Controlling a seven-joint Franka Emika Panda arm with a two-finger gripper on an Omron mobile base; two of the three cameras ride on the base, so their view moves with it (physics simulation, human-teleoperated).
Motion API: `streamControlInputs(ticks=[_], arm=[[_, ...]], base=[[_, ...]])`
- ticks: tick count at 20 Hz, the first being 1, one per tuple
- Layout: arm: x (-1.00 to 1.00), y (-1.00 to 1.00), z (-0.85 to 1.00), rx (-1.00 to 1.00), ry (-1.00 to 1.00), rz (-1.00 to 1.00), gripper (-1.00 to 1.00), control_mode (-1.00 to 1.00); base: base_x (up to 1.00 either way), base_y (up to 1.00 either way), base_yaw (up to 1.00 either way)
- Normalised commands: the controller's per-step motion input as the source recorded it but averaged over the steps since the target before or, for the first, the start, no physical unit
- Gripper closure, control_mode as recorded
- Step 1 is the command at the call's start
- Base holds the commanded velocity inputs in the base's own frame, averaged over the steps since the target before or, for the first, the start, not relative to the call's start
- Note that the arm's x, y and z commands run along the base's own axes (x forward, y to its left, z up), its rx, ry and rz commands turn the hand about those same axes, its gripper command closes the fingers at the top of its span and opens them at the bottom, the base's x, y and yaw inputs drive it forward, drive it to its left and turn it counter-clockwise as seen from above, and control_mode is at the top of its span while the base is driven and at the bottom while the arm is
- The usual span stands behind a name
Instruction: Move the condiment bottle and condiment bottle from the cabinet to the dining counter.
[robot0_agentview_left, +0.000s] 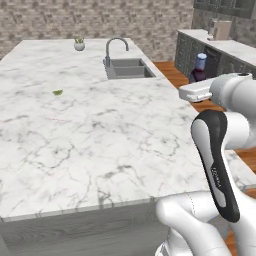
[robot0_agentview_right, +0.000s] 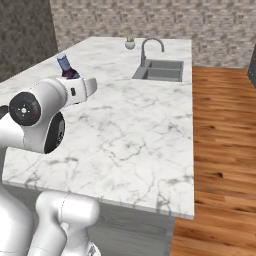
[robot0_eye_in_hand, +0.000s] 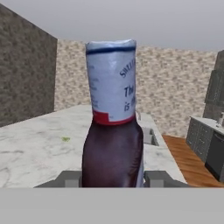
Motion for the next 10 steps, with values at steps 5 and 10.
streamControlInputs(ticks=[5,10], arm=[[0.0,0.0,0.0,0.0,0.0,0.0,1.0,1.0],[0.11,0.0,-0.1,0.0,0.03,0.0,1.0,-1.0]], base=[[0.03,0.0,0.0],[0.0,0.0,0.0]])
